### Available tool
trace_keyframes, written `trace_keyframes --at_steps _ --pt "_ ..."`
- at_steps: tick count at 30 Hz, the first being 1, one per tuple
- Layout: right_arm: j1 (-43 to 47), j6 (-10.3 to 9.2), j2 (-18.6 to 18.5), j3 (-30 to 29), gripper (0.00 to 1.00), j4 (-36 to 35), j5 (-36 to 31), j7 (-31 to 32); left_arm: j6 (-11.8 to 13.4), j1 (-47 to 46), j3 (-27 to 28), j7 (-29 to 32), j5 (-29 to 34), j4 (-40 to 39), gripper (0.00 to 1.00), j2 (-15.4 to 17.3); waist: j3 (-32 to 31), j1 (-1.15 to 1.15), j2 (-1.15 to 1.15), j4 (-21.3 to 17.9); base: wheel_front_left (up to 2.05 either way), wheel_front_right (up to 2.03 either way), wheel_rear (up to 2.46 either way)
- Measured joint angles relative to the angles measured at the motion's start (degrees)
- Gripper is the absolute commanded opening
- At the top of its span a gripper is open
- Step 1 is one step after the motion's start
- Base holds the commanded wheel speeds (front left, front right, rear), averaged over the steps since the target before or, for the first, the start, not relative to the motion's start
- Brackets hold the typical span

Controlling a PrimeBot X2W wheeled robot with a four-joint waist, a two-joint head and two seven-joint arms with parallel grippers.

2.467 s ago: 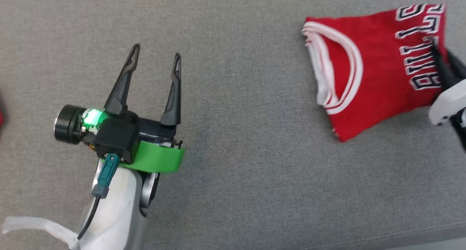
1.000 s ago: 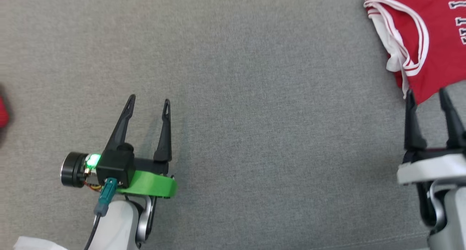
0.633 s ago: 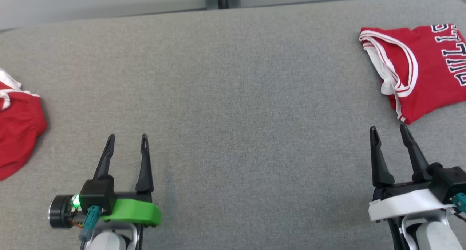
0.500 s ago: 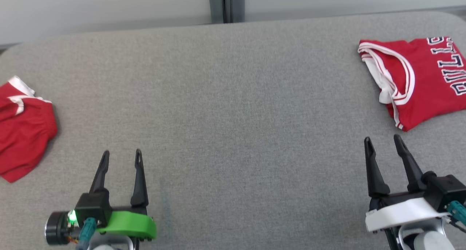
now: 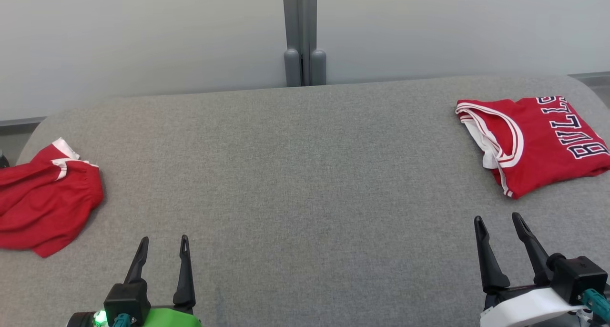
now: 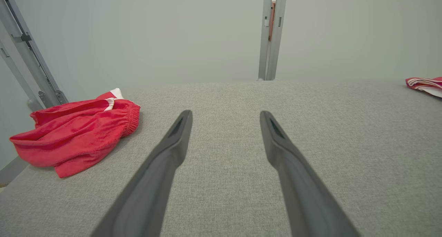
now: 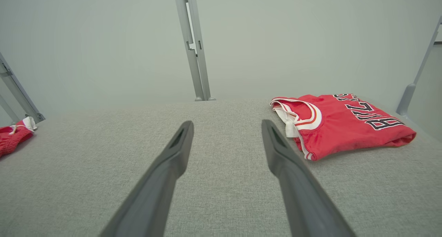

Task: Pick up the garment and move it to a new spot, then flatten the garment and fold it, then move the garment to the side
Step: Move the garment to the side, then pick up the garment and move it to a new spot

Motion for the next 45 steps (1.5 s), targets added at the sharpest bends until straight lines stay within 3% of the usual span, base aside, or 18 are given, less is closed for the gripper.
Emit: trace_keyframes --at_steps 16,23,29,45 --pt "1.5 -0.01 0.4 -0.2 1.0 -1.0 0.0 1.0 -0.3 -0.1 -0.6 0.0 0.1 2.0 1.0 0.0 -1.7 0.0 0.0 0.4 0.0 0.0 0.0" --pt "2.0 -0.01 0.5 -0.7 1.0 -1.3 0.2 1.0 -0.2 -1.9 -0.7 0.0 0.4 2.0 1.0 0.0 -1.4 0.0 0.0 2.8 0.0 0.0 0.0" --pt "2.0 -0.01 0.7 -0.1 1.0 -2.7 -0.1 1.4 0.0 -3.5 -0.2 0.0 0.5 1.4 1.0 -0.1 -0.9 0.0 0.0 7.6 0.0 0.0 0.0" --pt "-1.6 -0.01 -0.8 5.0 1.0 -5.2 -0.2 3.2 1.7 -3.4 4.7 0.0 0.1 -3.6 1.0 -1.2 1.3 0.01 0.0 26.5 0.0 0.0 0.0"
